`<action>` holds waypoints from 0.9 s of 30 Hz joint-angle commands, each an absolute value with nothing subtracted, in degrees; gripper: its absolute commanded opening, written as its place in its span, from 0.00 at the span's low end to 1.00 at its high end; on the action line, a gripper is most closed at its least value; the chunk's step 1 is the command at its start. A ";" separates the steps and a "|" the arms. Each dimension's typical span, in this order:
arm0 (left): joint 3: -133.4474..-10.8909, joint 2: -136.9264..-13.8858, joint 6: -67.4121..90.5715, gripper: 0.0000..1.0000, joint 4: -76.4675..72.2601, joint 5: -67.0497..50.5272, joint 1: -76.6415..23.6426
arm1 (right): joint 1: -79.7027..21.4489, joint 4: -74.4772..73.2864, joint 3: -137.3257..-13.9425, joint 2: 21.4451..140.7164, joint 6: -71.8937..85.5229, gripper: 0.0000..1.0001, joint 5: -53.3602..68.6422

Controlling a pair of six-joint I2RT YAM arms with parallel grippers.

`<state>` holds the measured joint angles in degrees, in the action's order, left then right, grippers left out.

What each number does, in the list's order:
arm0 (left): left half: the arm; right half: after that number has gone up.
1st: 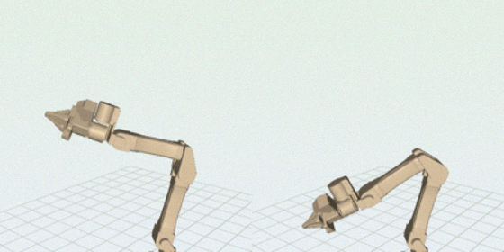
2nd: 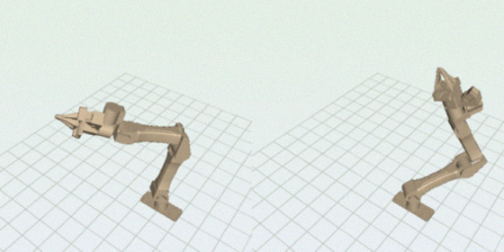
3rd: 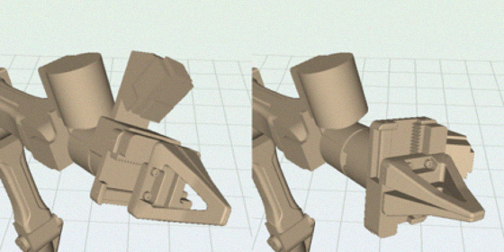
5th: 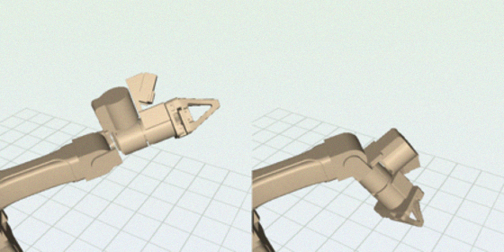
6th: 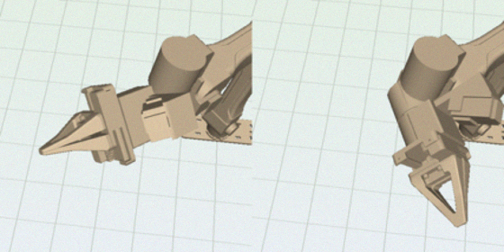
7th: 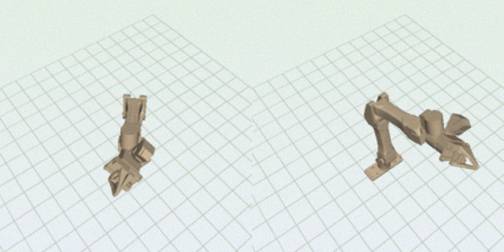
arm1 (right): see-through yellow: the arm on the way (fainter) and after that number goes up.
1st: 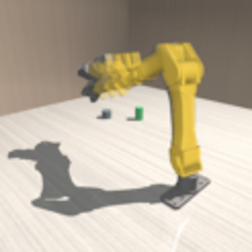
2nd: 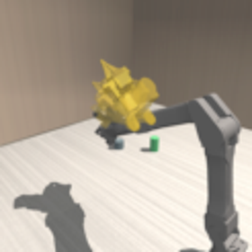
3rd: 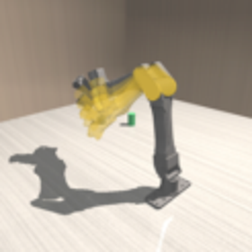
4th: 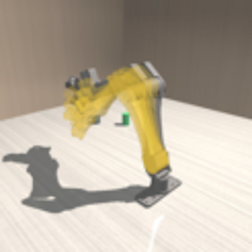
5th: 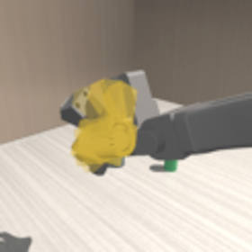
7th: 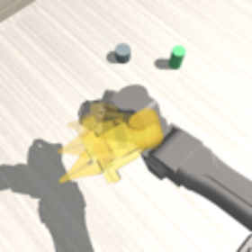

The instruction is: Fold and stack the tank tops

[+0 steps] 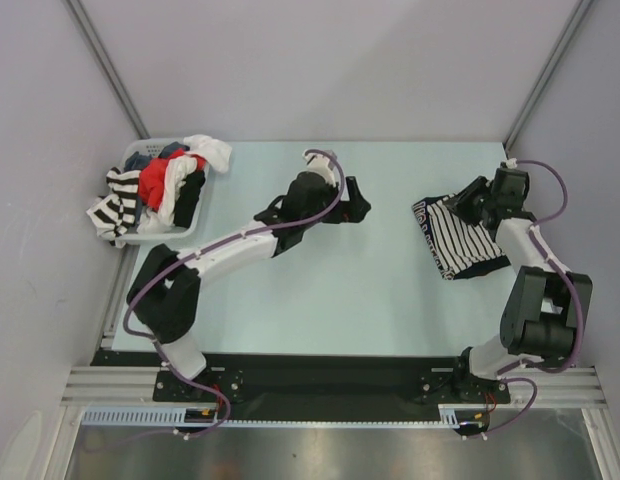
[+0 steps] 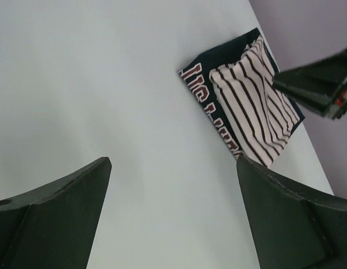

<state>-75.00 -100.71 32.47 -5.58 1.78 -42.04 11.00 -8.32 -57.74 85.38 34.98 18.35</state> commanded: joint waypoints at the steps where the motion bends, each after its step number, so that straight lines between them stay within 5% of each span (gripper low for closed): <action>1: -69.45 -91.78 30.76 1.00 -5.89 1.14 -41.13 | 8.62 -8.52 -62.74 89.97 34.81 0.31 13.54; 2: -66.65 -90.63 30.59 1.00 -5.89 1.06 -41.13 | 8.18 -9.05 -65.02 91.04 34.80 0.48 11.80; 5: -63.21 -86.93 30.59 1.00 -4.84 0.44 -41.13 | 6.68 -10.02 -67.06 94.74 35.33 0.58 9.76; 27: -56.08 -80.60 29.09 1.00 -0.44 3.87 -41.13 | 0.53 -19.34 -75.94 104.94 48.25 0.53 -11.51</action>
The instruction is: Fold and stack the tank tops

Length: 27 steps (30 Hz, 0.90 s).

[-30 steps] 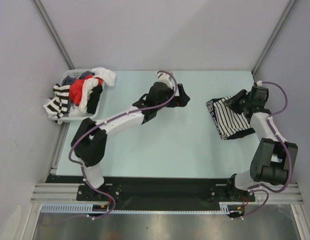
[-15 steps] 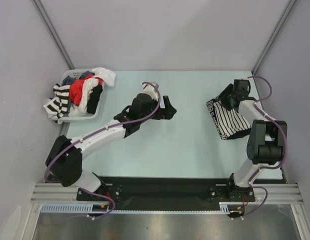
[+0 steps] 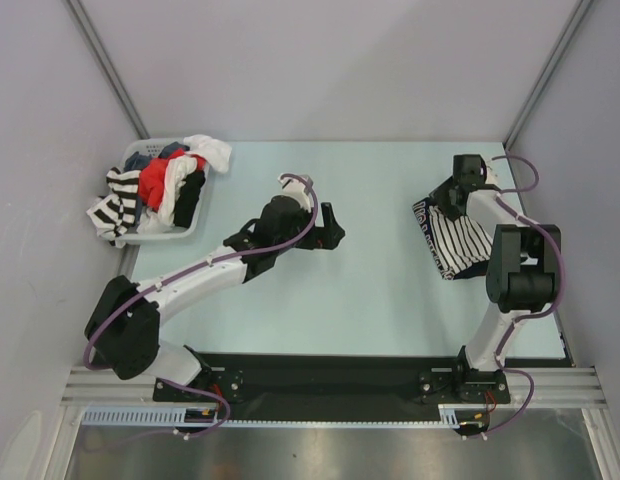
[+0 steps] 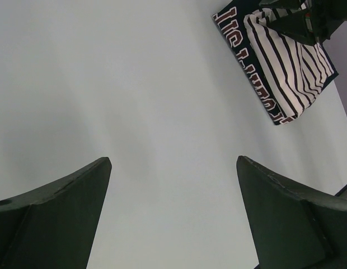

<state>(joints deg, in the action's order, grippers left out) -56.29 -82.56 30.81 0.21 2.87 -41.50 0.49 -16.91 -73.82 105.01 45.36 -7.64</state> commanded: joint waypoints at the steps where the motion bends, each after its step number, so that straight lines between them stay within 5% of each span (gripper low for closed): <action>1: -56.07 -80.51 29.09 1.00 -0.44 3.69 -41.13 | 0.18 -19.86 -76.11 104.94 49.30 0.52 -12.38; 8: -55.81 -80.16 28.65 1.00 1.04 3.95 -41.13 | -1.76 -26.01 -81.82 109.50 52.82 0.41 -15.20; 13: -55.46 -79.72 27.95 1.00 2.02 5.27 -41.13 | -1.93 -25.40 -83.94 111.27 52.56 0.00 -14.24; 24: -55.11 -80.07 28.04 1.00 2.20 5.19 -41.04 | -0.88 -19.69 -84.37 112.41 54.67 0.00 -6.08; 27: -54.84 -80.07 28.12 1.00 2.46 5.19 -41.04 | 1.04 -15.05 -82.28 114.08 52.39 0.11 2.34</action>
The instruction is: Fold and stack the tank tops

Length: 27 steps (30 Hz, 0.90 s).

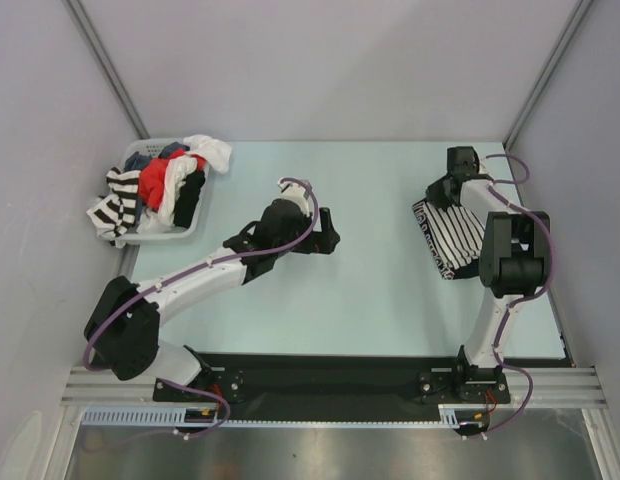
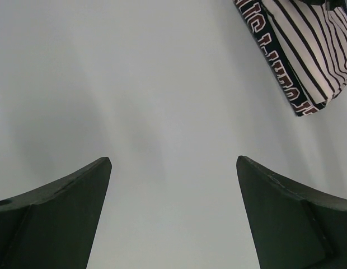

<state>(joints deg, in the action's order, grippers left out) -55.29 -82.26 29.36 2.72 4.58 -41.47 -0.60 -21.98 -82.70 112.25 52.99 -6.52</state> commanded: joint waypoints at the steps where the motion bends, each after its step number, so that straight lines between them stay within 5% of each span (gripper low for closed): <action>1: -54.76 -79.89 28.21 1.00 2.55 5.10 -41.04 | 2.10 -9.46 -79.92 112.95 52.38 0.26 6.29; 4: -54.06 -79.28 28.21 1.00 2.64 5.10 -41.04 | 4.30 -0.54 -72.45 109.96 52.21 0.46 10.71; 7: -53.18 -78.40 28.47 1.00 2.64 5.19 -41.04 | 5.44 2.90 -70.32 106.80 49.22 0.53 12.56; 18: -52.91 -74.97 28.30 1.00 5.27 6.77 -41.13 | 11.77 28.91 -56.88 99.76 49.57 0.50 33.66; 21: -52.39 -73.92 28.39 1.00 5.36 7.21 -41.13 | 13.09 35.40 -51.18 98.26 53.08 0.43 34.71; 27: -50.89 -72.60 28.83 1.00 5.19 6.94 -41.22 | 15.73 49.55 -42.90 98.78 57.65 0.03 37.52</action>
